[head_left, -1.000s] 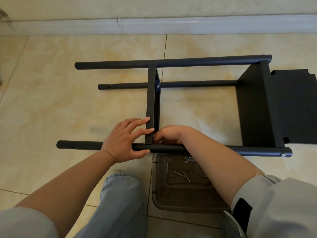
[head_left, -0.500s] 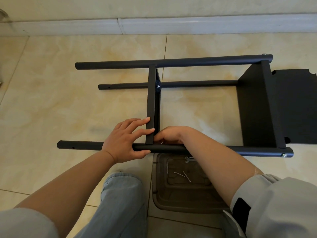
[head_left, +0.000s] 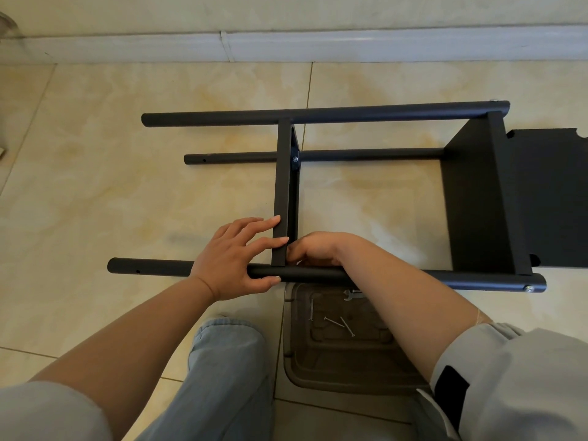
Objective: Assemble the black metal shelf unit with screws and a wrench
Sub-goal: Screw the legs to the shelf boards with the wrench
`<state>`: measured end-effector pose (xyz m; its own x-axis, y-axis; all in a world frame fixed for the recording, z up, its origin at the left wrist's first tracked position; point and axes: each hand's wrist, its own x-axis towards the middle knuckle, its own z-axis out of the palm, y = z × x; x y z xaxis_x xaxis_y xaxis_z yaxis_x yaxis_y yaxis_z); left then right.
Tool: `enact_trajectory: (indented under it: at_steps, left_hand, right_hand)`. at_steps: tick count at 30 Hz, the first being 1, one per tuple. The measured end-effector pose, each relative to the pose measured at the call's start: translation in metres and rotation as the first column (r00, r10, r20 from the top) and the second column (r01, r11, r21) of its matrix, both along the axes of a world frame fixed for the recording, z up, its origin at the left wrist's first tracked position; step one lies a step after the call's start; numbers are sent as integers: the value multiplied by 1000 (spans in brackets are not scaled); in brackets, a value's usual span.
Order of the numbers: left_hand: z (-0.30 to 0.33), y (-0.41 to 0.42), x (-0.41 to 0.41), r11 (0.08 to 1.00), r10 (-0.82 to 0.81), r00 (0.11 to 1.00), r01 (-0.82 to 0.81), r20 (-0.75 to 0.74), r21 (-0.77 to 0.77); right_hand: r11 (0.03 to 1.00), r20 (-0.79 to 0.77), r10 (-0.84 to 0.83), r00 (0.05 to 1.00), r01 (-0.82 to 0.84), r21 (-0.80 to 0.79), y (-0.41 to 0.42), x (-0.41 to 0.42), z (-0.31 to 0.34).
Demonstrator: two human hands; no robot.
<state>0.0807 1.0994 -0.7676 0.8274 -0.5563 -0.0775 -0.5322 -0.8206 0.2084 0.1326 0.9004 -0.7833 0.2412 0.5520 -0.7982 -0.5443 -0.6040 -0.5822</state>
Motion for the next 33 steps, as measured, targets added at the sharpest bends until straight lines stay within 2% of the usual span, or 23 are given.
enact_trajectory:
  at_steps: [4,9,15,19,24,29,33]
  left_hand:
    - [-1,0,0,1000,-3,1000,3,0,1]
    - [-1,0,0,1000,-2,1000,2,-7,-1]
    - [0,0,0,1000,-4,1000,4,0,-6]
    - [0,0,0,1000,-5,1000,5,-5,-2]
    - [2,-1,0,1000,-6,1000,6,-1,-4]
    - [2,-1,0,1000,-7,1000,7,0,0]
    - [2,-1,0,1000,-7,1000,7,-4,-1]
  right_hand:
    - [997,19,41,999,-39,-59,-2,1,5]
    - [1000,-20,-15,1000,15,-10,-2,0,2]
    - [998,30,28,999,-26,-63,-2,-1,4]
    - [1000,-4,-16,1000,16,2,-1,-1,1]
    - [999,49,21,999,-18,-49,-2,0,4]
    - [1000,4,-16,1000,16,-9,-1,-1,3]
    - [1000,57,17,998,-16,-23,-1,-1,4]
